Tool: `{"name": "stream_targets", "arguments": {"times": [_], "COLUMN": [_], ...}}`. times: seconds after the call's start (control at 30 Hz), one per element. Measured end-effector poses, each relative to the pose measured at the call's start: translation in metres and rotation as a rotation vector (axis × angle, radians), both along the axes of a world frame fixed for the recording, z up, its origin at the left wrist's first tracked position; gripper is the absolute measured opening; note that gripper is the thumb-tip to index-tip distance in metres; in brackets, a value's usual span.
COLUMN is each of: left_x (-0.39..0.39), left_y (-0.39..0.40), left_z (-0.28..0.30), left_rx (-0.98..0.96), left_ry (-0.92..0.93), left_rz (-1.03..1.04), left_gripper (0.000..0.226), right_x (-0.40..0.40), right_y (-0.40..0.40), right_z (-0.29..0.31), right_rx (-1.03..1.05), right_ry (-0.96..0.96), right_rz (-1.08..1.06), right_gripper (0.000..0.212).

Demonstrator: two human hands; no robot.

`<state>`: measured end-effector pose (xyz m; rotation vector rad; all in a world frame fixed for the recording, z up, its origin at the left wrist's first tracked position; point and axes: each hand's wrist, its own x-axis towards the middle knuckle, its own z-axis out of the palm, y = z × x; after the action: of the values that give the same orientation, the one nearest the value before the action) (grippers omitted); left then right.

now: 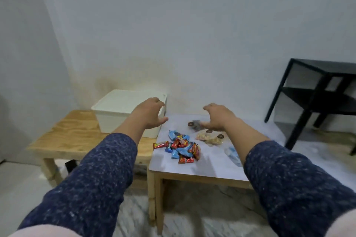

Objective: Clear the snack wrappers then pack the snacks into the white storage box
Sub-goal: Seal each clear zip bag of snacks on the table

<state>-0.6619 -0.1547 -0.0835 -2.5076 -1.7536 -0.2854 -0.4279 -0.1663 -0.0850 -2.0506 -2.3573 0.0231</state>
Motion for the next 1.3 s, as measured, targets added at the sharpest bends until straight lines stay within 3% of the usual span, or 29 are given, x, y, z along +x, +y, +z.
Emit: {"name": "stream_targets", "arguments": {"times": [0.3,0.77,1.07,1.3], "left_x": [0.1,0.165,0.191,0.226], "left_y": [0.058,0.158,0.191,0.223], "left_z": [-0.027,-0.08,-0.158,-0.227], "left_rx": [-0.065,-0.182,-0.333,-0.461], "left_ry": [0.003,0.051,0.065,0.011], "left_rz": [-0.211,-0.475,-0.518,-0.427], "left_gripper": [0.061,0.064,0.061,0.07], "right_x": [0.096,0.132,0.137,0.166], "right_y": [0.014,0.065,0.108,0.175], "right_z": [-0.021,-0.065,-0.144,-0.202], "right_rx": [-0.054,-0.105,-0.204,-0.251], "right_ry": [0.058,0.115,0.132,0.166], "right_rz": [-0.221,-0.456,-0.394,-0.202], "right_gripper": [0.072,0.073,0.069,0.068]}}
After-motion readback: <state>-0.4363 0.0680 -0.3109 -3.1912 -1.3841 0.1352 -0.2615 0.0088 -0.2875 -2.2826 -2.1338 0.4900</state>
